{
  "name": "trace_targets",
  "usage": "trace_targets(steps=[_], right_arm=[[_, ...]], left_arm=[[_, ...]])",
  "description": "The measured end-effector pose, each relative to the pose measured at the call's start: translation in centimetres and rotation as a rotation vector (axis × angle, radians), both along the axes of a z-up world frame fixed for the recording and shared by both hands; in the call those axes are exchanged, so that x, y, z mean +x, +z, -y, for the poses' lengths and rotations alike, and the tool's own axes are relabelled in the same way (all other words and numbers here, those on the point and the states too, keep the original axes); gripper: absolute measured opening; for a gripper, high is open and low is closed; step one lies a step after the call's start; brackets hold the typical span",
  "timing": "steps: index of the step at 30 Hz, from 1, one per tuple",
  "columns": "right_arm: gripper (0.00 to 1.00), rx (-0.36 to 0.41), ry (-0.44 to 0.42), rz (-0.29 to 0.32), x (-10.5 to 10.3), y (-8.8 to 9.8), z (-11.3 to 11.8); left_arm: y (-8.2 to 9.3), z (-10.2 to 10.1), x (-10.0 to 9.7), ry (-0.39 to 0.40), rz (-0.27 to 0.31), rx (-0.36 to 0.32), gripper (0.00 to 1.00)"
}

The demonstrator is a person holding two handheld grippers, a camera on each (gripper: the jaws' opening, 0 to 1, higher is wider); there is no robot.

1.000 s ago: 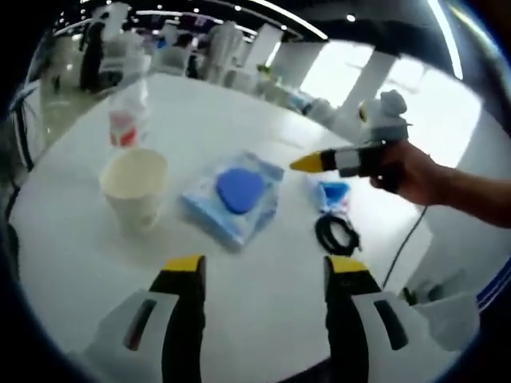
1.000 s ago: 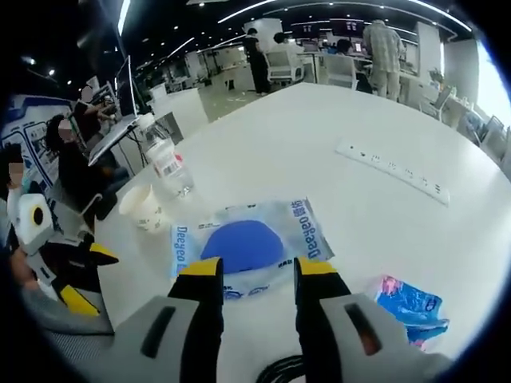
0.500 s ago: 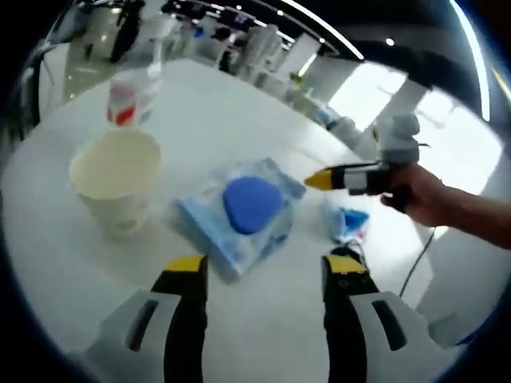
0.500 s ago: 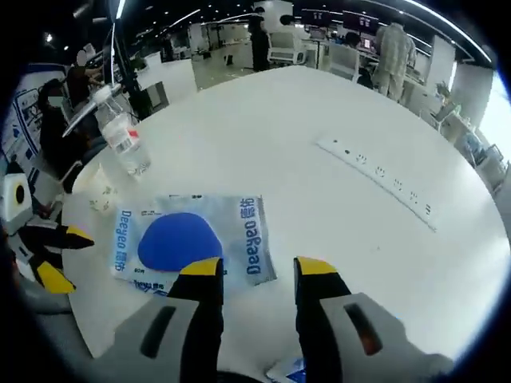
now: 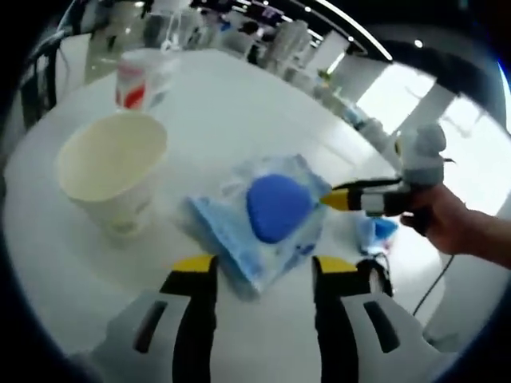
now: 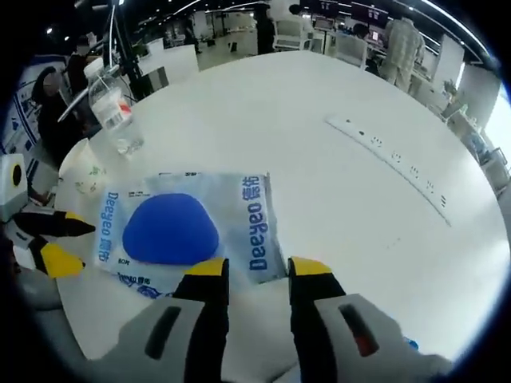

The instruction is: Arrange the tabletop items into an orderly group along one side of the table until the central work area is clear of visible clutter.

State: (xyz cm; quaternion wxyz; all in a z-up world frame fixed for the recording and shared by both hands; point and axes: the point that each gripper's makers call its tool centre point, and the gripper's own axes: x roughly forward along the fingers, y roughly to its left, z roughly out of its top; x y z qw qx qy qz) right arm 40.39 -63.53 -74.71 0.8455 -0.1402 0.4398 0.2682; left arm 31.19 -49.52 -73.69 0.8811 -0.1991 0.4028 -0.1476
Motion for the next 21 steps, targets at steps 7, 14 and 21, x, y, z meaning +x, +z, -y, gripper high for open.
trace_targets(steps=[7, 14, 21], right_arm=[[0.20, 0.021, -0.029, 0.010, 0.4, 0.1, 0.4], [0.12, 0.066, -0.047, -0.017, 0.0, -0.2, 0.8], [0.06, 0.080, -0.038, -0.010, -0.1, -0.1, 0.6]], left_arm=[[-0.9, 0.3, 0.1, 0.007, -0.044, 0.019, 0.39], [-2.3, -0.6, -0.6, 0.044, -0.114, 0.049, 0.28], [-2.8, -1.2, -0.5, 0.057, -0.127, 0.063, 0.14]])
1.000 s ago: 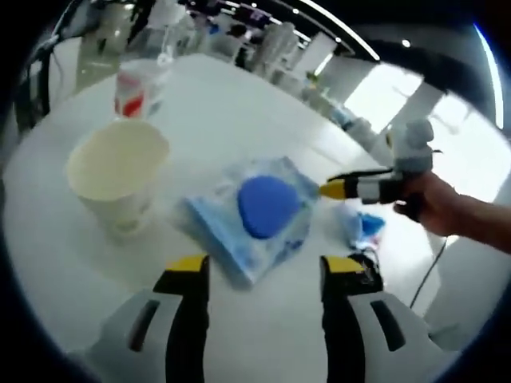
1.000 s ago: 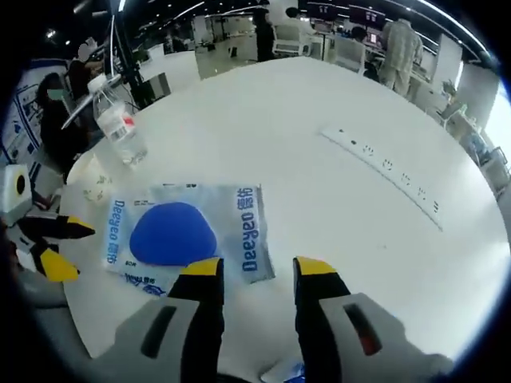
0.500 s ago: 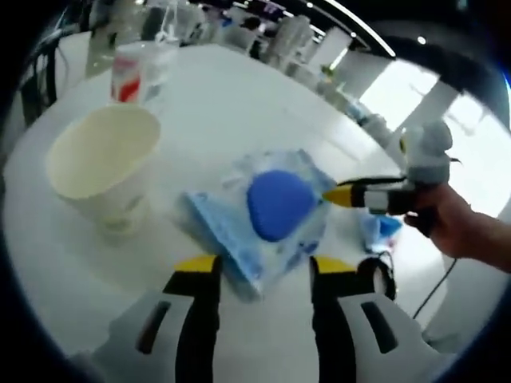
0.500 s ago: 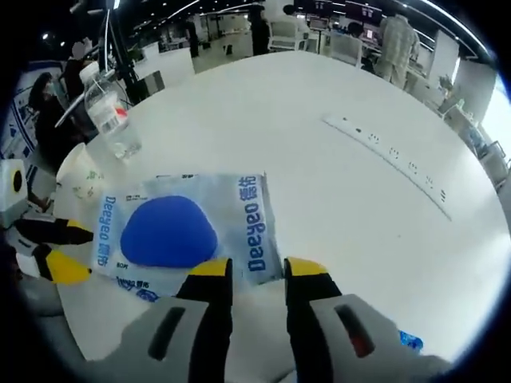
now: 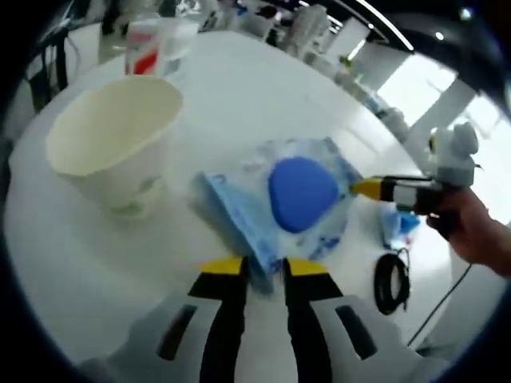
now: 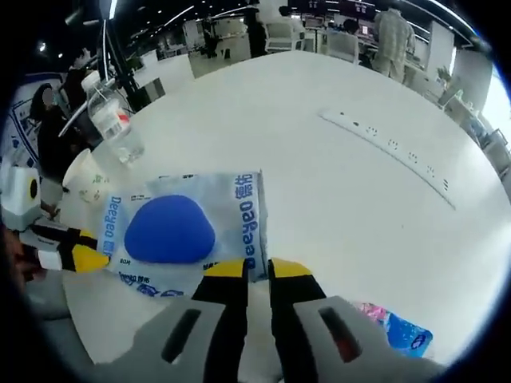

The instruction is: Arrange the tabletop items into an orderly group along one side of the table until the central work area is clear of visible clutter.

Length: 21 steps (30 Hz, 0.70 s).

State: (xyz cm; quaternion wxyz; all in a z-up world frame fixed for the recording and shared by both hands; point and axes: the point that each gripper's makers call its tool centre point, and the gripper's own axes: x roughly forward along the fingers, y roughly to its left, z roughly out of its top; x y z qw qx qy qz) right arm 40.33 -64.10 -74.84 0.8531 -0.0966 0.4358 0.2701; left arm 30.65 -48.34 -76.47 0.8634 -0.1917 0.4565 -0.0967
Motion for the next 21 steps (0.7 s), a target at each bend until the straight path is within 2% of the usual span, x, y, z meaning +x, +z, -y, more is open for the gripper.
trace_targets(steps=[4, 7, 11, 15, 21], right_arm=[[0.01, 0.039, 0.011, -0.002, -0.3, 0.4, -0.6], [0.01, 0.022, 0.025, 0.006, -0.6, 0.4, -0.5], [0.01, 0.043, 0.005, 0.002, -1.1, 0.5, 0.3], [0.01, 0.080, -0.039, 0.021, -1.3, 1.7, 1.2], [0.00, 0.086, -0.061, 0.049, -1.6, 3.1, 2.8]], left_arm=[[-0.2, 0.2, -0.1, 0.005, -0.012, 0.013, 0.04], [0.5, 0.4, 0.0, 0.006, 0.006, 0.014, 0.01], [0.6, 0.1, 0.4, 0.003, 0.020, 0.017, 0.00], [1.7, 0.5, 1.0, -0.028, 0.046, 0.007, 0.00], [2.8, 1.4, 2.1, -0.063, 0.072, -0.008, 0.00]])
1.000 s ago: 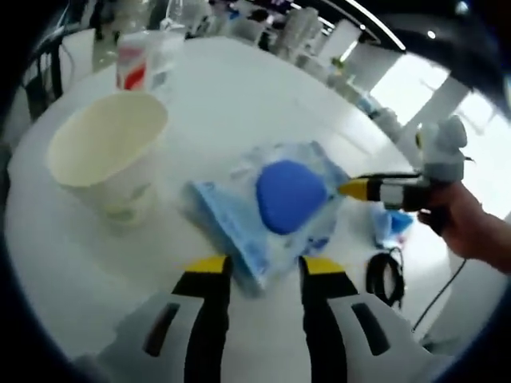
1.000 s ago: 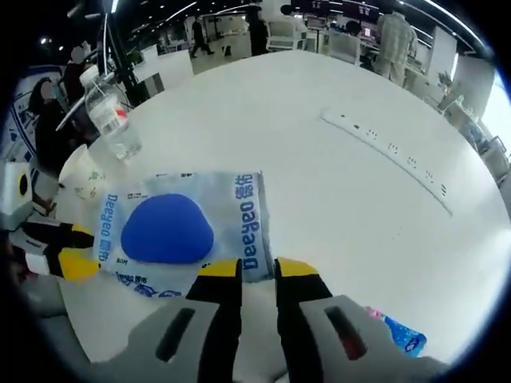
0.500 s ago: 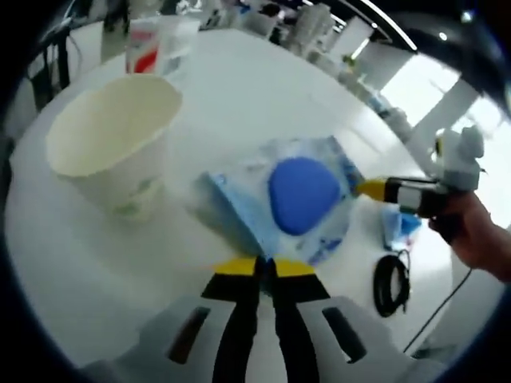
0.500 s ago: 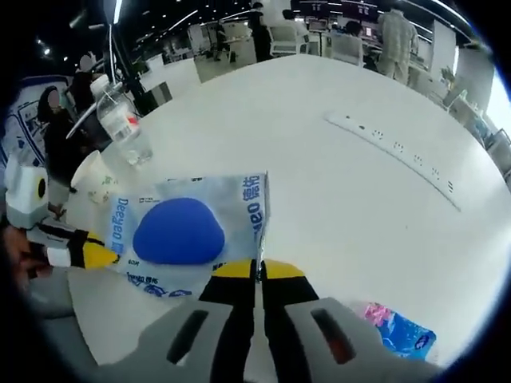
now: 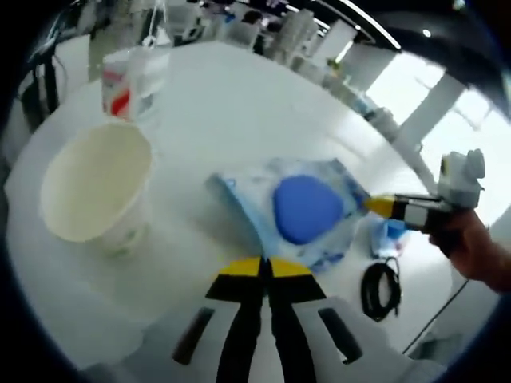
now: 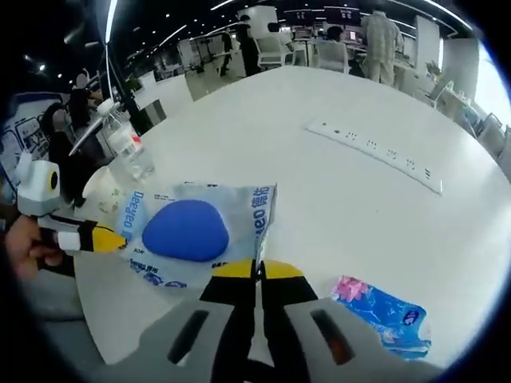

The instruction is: Arrange the tabletop items into an orderly group along one side of the table until the central work area is clear of visible clutter.

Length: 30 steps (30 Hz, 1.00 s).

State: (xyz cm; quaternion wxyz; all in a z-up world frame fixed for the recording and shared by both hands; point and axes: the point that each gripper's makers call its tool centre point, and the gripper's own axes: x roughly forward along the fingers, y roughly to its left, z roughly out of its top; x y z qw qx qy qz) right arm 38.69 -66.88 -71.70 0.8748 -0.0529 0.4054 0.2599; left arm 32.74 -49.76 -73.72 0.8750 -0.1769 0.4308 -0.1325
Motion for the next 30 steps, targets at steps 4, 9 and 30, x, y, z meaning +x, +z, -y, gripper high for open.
trace_targets(steps=[4, 9, 30], right_arm=[[0.00, 0.002, -0.014, 0.019, -0.1, 0.9, 0.9], [0.01, 0.017, -0.035, 0.031, -0.4, 1.7, 1.6], [0.01, 0.033, -0.055, 0.045, -2.6, 2.2, 1.3]], left_arm=[[1.1, 0.7, 0.9, -0.032, 0.024, 0.005, 0.00], [2.7, 1.0, 1.7, -0.054, 0.058, 0.025, 0.00], [4.0, 0.5, 5.3, -0.113, 0.070, 0.106, 0.00]])
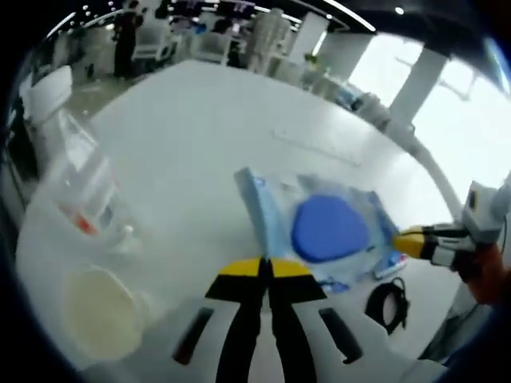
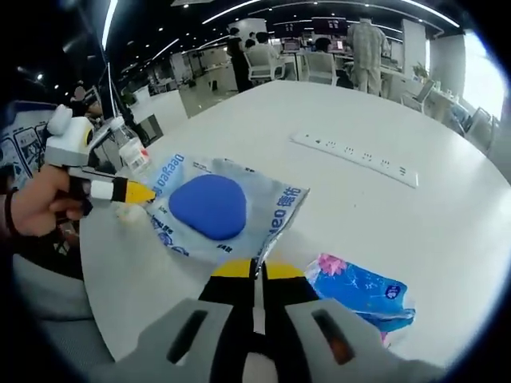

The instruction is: Arrange the tabletop items into an orderly group along one side of the table until the central work area is clear of visible clutter.

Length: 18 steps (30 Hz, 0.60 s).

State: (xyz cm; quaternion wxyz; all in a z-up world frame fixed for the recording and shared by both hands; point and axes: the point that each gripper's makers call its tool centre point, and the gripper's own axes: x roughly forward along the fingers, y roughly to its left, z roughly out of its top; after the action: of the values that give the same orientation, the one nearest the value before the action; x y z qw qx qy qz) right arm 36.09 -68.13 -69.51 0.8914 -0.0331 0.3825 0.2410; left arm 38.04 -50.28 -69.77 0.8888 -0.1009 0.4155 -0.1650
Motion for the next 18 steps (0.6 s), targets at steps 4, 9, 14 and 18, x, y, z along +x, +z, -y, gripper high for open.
trace_targets(steps=[4, 9, 14, 18], right_arm=[[0.02, 0.007, -0.015, -0.017, -0.7, -0.7, -0.2], [0.02, 0.001, -0.029, -0.026, -1.1, -1.4, -0.5], [0.02, -0.002, -0.048, -0.052, -0.9, -2.6, 0.2], [0.02, -0.003, -0.046, -0.068, -0.9, -3.4, 0.6]], left_arm=[[-0.6, -0.3, 0.0, -0.038, -0.019, 0.021, 0.00], [-1.2, -0.4, 0.0, -0.059, -0.028, 0.047, 0.00], [-1.9, 0.1, -0.1, -0.107, -0.034, 0.090, 0.00], [-2.5, 0.2, -0.1, -0.120, -0.046, 0.094, 0.00]])
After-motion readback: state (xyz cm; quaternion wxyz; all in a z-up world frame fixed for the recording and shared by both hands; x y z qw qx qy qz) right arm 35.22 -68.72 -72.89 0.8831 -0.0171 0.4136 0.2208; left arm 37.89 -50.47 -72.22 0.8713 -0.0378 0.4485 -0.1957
